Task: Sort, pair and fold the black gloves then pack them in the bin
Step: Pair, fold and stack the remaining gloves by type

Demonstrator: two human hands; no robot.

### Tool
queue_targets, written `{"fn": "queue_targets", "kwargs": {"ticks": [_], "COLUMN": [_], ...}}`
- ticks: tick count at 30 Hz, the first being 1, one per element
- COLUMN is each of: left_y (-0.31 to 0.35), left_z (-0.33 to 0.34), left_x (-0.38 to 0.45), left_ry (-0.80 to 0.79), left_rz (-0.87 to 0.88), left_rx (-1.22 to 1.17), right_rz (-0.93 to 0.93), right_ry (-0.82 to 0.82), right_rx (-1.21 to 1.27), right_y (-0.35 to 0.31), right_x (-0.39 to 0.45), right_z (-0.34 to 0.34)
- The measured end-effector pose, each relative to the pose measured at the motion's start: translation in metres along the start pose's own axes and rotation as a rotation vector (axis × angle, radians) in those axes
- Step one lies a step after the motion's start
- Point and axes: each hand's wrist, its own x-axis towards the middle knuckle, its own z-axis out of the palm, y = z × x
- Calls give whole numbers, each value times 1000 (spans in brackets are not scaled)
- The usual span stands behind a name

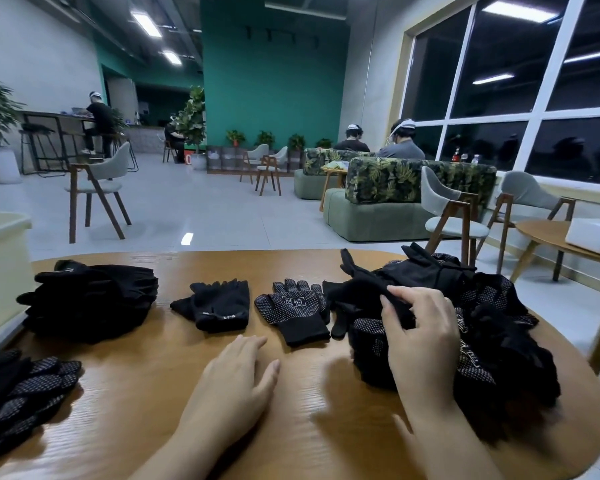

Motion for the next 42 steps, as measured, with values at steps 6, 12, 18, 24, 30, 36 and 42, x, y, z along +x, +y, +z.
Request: {"fn": "queue_targets", "kwargs": {"ticks": [6,12,18,24,30,36,42], "left_y": [2,-6,-9,-11,-10,-11,-11], "left_z": [-3,-3,-13,-13,-17,-13,-12], "left_x": [0,4,3,2,2,0,-1], "left_ry": [70,257,375,394,357,308,267], "left_rz": [-40,-193,-348,-374,-391,-337,-322], "left_rx": [-63,-233,-448,-503,-541,-515,-496], "right_rz": [-1,44,85,6,13,73,182], "right_ry": [-55,-171,-249,-365,-930,-740,-516], "right_rx": [182,187,209,215,165,187,-125], "right_y": [-45,-77,-97,-123,-114,-77,-29], "right_x": [8,-10,-19,7,-16,-16,-4], "right_z": [34,79,110,146,148,108,78]}}
